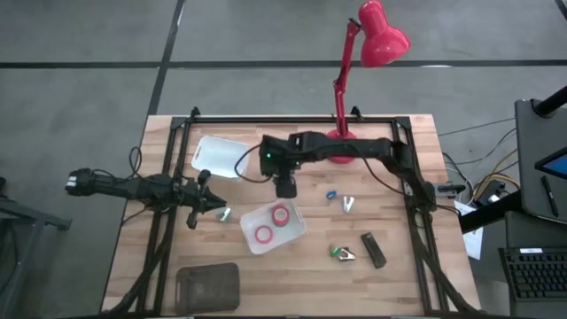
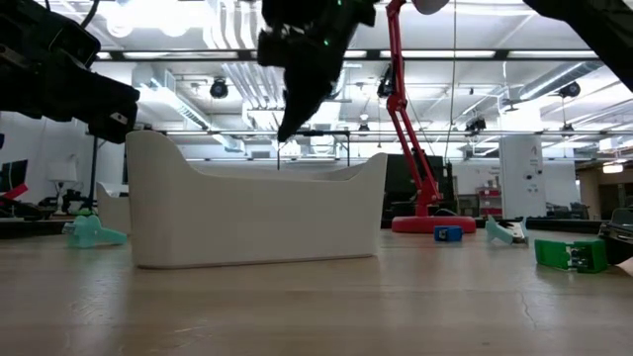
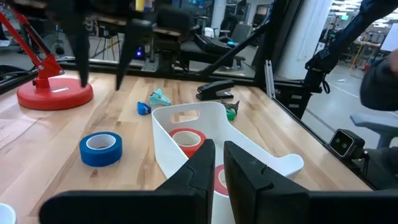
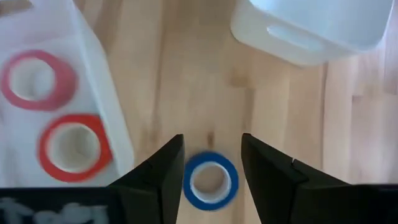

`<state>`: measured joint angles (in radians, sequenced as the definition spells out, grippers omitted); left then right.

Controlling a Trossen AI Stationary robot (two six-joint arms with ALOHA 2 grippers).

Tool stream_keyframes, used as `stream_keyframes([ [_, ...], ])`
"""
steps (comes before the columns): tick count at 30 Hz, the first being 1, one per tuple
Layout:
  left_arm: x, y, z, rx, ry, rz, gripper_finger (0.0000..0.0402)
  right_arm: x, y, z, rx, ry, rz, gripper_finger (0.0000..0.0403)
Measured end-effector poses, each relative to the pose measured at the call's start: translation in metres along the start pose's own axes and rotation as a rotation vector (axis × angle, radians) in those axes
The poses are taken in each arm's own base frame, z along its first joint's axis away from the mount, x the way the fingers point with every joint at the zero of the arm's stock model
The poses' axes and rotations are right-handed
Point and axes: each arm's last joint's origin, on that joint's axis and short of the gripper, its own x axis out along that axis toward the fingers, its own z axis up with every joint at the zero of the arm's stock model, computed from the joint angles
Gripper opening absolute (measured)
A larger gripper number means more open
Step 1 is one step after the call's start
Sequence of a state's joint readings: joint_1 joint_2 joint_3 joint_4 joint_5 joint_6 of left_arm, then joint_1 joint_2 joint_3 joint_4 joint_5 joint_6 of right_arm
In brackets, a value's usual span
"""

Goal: Pick and place Stapler, Stapler remover, tape
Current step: Put the blue tape into the bottom white bin

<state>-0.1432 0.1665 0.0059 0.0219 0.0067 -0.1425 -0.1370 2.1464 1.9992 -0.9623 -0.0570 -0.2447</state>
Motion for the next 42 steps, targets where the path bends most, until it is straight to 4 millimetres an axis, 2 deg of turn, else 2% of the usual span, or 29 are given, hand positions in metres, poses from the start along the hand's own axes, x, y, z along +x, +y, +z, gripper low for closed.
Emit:
stream_keyframes([
  [11,0.0,0.0,0.0,0.0,0.0,0.0,0.0039,0.042,-0.044,-0.051,0.115,0.125,-0.01,0.0157],
  [18,0.0,0.0,0.0,0.0,0.0,0.0,0.0039,0.068,-0.043,-0.072,0.146,0.11,0.06,0.015],
  [30,0.0,0.0,0.0,0.0,0.0,0.0,0.0039,0.088,-0.041,-0.087,0.172,0.081,0.041,0.0123],
  [39,0.0,0.0,0.0,0.0,0.0,0.0,0.0039,0.088,-0.041,-0.089,0.177,0.092,0.039,0.003],
  [42,0.0,0.0,0.0,0.0,0.0,0.0,0.0039,0.083,-0.042,-0.084,0.196,0.097,0.027,0.0029],
])
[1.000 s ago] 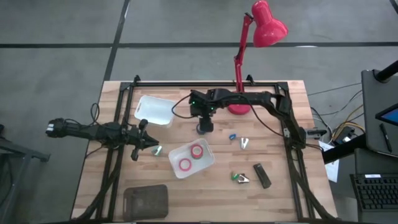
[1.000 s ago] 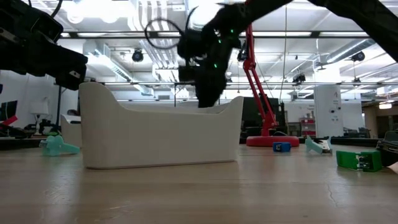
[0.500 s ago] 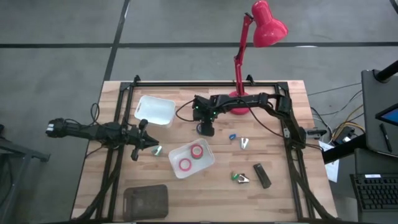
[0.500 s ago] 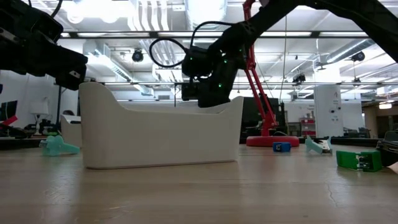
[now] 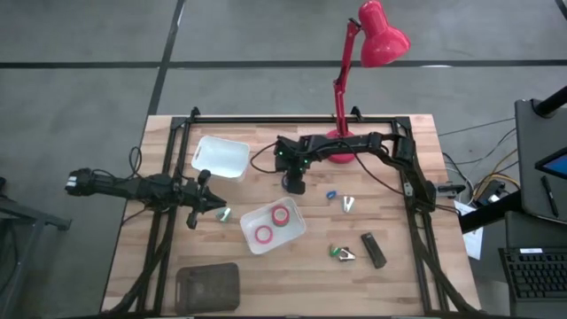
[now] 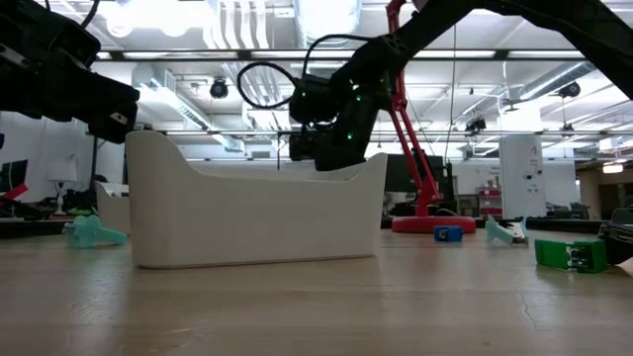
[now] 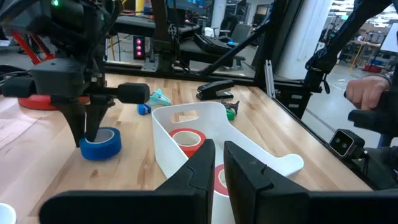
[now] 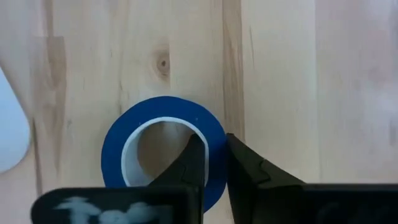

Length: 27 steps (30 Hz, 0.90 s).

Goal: Pick and place Stapler, Stapler remover, tape
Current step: Put the blue tape into the bottom white bin

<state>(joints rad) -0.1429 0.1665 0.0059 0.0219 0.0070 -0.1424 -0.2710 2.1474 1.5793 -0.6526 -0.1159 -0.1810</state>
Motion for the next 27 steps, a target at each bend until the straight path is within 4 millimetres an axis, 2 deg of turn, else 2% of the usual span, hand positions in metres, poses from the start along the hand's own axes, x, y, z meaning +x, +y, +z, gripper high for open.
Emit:
stream_keyframes([
  [4,0.0,0.0,0.0,0.0,0.0,0.0,0.0039,-0.024,0.001,0.006,0.043,0.012,-0.103,0.0033],
  [8,0.0,0.0,0.0,0.0,0.0,0.0,0.0039,-0.054,0.012,0.013,0.077,-0.043,-0.141,0.0035],
  [12,0.0,0.0,0.0,0.0,0.0,0.0,0.0039,-0.084,0.041,0.021,0.075,-0.148,-0.128,0.0036],
  [16,0.0,0.0,0.0,0.0,0.0,0.0,0.0039,-0.1,0.086,0.03,-0.005,-0.259,-0.101,0.0037],
  [21,0.0,0.0,0.0,0.0,0.0,0.0,0.0039,-0.088,0.139,0.036,-0.099,-0.336,-0.031,0.0038],
  [27,0.0,0.0,0.0,0.0,0.0,0.0,0.0039,-0.051,0.171,0.042,-0.114,-0.321,0.005,0.0038],
])
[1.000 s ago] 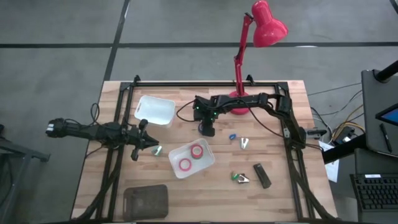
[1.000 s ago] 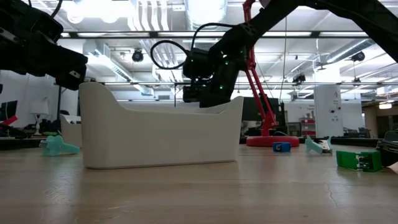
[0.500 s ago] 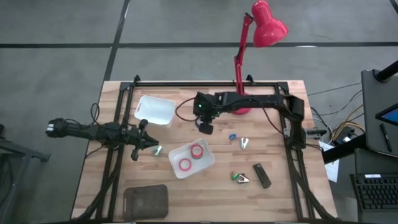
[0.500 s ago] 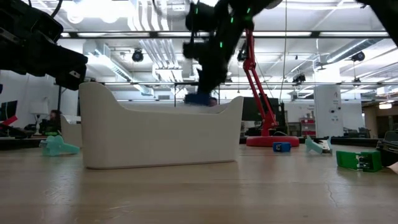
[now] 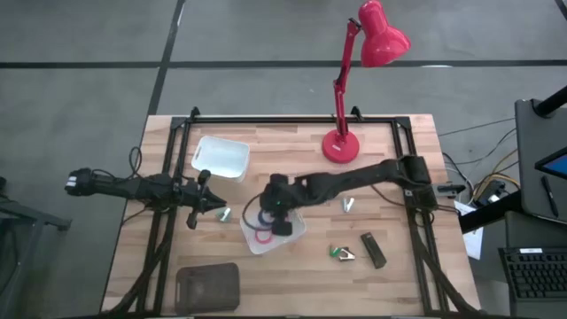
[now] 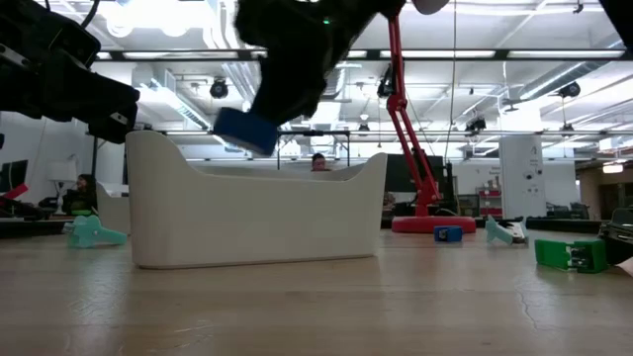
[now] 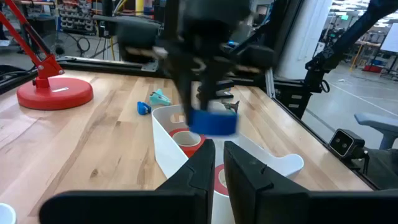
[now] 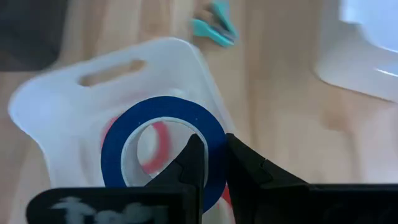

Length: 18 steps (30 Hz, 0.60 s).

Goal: Pick and place Stapler, Stapler remover, tape
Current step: Put the blue tape into the bottom white bin

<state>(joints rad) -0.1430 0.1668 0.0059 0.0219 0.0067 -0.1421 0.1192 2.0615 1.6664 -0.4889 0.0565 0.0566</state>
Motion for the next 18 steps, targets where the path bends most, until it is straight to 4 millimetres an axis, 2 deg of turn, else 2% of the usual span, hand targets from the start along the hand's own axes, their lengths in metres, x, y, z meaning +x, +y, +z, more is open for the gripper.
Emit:
stream_keyframes([
  [5,0.0,0.0,0.0,0.0,0.0,0.0,0.0039,0.022,0.009,0.011,0.017,0.038,0.058,0.0038],
  [10,0.0,0.0,0.0,0.0,0.0,0.0,0.0039,0.047,0.01,0.013,0.004,0.159,0.054,0.0038],
  [18,0.0,0.0,0.0,0.0,0.0,-0.001,0.0039,0.073,0.012,0.013,-0.025,0.25,0.062,0.0039],
])
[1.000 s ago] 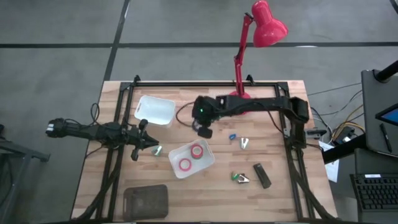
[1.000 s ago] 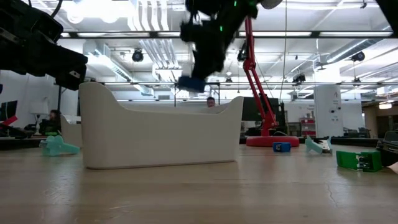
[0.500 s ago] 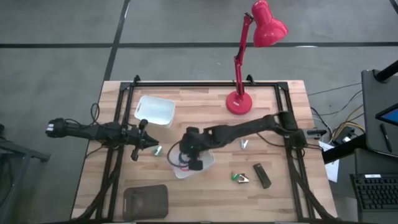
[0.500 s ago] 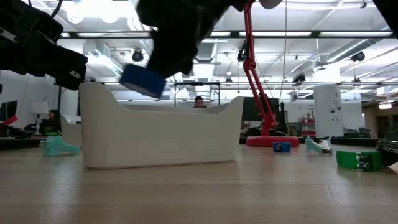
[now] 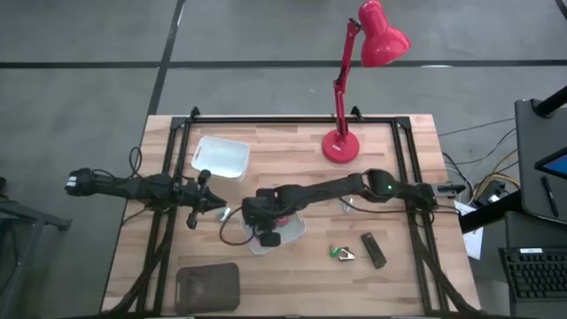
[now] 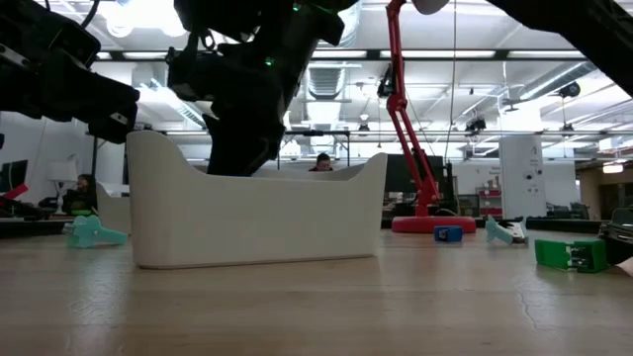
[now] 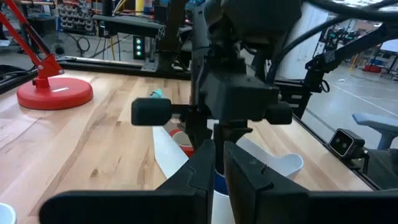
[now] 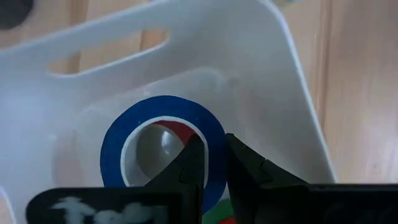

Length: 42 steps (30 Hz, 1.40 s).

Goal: Pick and place Stapler, Stapler remover, tape
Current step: Put the blue tape into the bottom white bin, then put the black staple remover into the top white bin

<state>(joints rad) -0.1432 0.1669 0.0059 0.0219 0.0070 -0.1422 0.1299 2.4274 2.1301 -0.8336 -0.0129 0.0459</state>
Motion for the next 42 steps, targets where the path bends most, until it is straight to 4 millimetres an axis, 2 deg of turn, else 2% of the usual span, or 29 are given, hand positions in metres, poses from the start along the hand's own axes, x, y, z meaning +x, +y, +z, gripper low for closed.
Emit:
stream_keyframes([
  [5,0.0,0.0,0.0,0.0,0.0,0.001,0.0039,0.002,0.001,0.002,0.006,0.005,0.011,0.0055],
  [11,0.0,0.0,0.0,0.0,0.0,0.0,0.0039,-0.005,0.006,0.003,0.013,0.004,0.015,0.0109],
  [18,0.0,0.0,0.0,0.0,0.0,0.001,0.0039,-0.033,0.013,0.004,0.005,0.005,0.021,0.0163],
  [26,0.0,0.0,0.0,0.0,0.0,0.0,0.0039,-0.063,0.031,-0.002,-0.007,0.012,0.036,0.0179],
  [34,0.0,0.0,0.0,0.0,0.0,0.0,0.0039,-0.078,0.056,-0.028,-0.025,0.045,-0.095,0.0165],
  [42,0.0,0.0,0.0,0.0,0.0,0.001,0.0039,-0.094,0.067,-0.065,0.065,0.039,-0.084,0.0162],
])
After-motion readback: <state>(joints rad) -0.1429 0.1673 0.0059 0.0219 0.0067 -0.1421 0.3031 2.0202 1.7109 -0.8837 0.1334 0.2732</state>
